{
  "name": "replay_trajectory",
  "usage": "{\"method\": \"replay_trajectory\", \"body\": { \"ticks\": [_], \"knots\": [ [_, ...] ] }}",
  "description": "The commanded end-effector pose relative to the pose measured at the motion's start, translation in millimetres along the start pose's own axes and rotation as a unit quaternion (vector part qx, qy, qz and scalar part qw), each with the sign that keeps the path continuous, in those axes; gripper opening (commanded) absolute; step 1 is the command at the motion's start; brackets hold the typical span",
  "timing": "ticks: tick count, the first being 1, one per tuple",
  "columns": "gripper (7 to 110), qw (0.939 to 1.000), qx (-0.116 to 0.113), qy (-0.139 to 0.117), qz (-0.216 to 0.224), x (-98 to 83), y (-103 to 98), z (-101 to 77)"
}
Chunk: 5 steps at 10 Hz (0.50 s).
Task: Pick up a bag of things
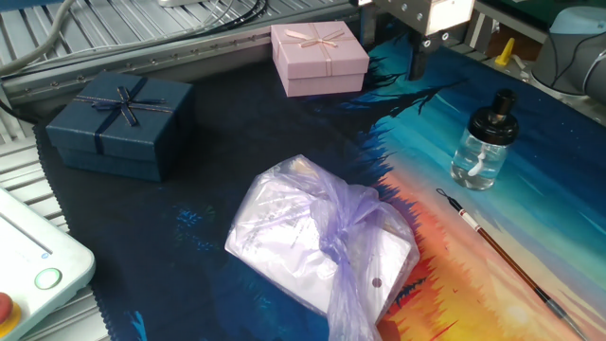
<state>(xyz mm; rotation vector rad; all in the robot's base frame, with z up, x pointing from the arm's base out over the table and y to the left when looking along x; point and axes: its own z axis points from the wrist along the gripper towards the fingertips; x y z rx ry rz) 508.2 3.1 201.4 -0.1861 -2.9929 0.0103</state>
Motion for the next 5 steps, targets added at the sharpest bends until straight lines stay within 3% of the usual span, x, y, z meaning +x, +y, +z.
{"method": "replay_trajectory", "body": {
  "ticks": [1,5],
  "knots": [
    [7,1.0,-0.006,0.003,0.003,1.8,2.8,-1.1],
    [7,0.9999,-0.013,-0.005,0.002,-2.3,6.3,-1.2]
  ]
}}
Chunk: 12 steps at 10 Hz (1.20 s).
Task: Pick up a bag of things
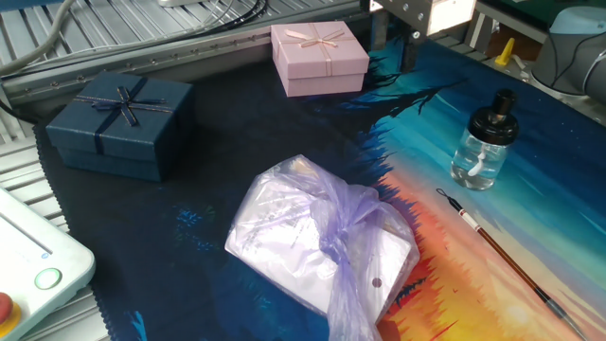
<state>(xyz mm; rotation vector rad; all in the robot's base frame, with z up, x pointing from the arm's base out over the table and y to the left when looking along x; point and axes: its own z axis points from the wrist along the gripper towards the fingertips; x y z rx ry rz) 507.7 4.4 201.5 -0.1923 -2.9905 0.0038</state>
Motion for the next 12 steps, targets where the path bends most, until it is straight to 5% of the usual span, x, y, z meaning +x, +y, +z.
{"method": "replay_trajectory", "body": {
  "ticks": [1,7,12],
  "knots": [
    [7,0.9999,-0.011,-0.008,-0.001,-3.7,5.2,-1.2],
    [7,1.0,-0.008,-0.003,0.0,-1.2,3.8,-1.2],
    [7,0.9996,0.003,-0.027,-0.009,-13.5,-2.0,-1.5]
  ]
}}
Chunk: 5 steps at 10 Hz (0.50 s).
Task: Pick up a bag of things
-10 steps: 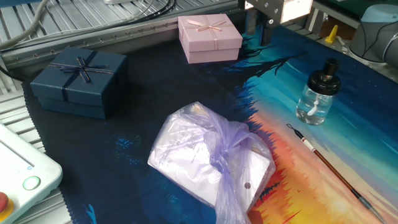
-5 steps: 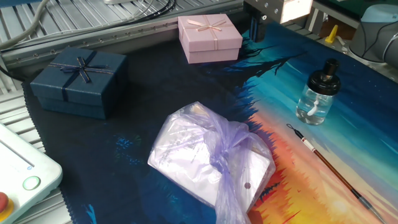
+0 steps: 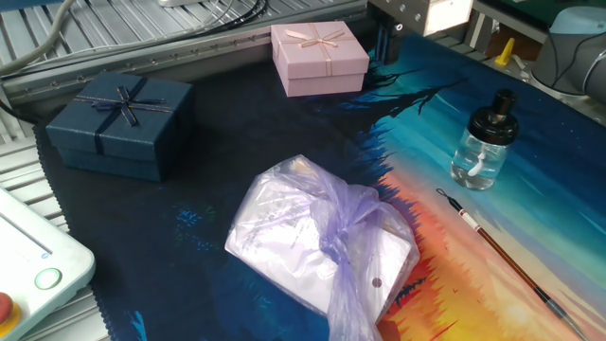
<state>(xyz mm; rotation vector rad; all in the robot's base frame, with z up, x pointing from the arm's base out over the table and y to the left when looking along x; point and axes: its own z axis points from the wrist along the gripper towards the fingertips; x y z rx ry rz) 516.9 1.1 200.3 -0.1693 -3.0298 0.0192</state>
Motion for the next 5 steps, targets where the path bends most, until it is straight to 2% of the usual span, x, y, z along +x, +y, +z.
{"method": "replay_trajectory", "body": {
  "ticks": [1,4,5],
  "knots": [
    [7,1.0,-0.003,-0.008,-0.001,-3.8,1.2,-1.2],
    [7,0.9997,-0.02,-0.01,0.002,-5.1,9.8,-1.4],
    [7,0.999,-0.044,0.006,0.002,2.8,21.5,-2.1]
  ]
}}
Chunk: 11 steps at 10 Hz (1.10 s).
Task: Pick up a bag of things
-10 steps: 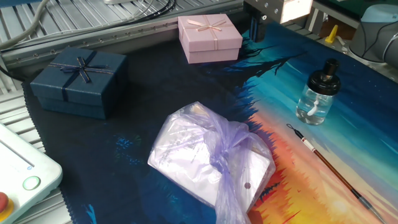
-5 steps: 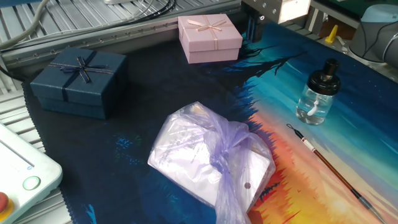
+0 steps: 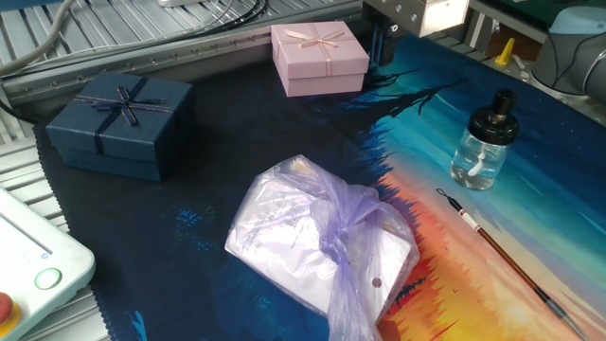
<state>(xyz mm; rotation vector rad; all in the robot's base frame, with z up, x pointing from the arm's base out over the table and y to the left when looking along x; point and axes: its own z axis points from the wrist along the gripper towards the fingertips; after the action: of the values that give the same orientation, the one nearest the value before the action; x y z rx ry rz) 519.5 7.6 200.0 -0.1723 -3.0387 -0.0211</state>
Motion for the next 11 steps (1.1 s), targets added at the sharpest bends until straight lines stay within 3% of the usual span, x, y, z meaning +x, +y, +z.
{"method": "replay_trajectory", "body": {
  "ticks": [1,4,6,11],
  "knots": [
    [7,0.9992,-0.035,0.018,0.005,9.2,17.3,-2.0],
    [7,0.9997,0.002,0.018,0.014,9.0,-1.0,-1.4],
    [7,0.9998,-0.007,0.017,0.012,8.7,3.2,-1.4],
    [7,0.9997,-0.001,0.016,0.017,7.9,0.2,-1.4]
  ]
}}
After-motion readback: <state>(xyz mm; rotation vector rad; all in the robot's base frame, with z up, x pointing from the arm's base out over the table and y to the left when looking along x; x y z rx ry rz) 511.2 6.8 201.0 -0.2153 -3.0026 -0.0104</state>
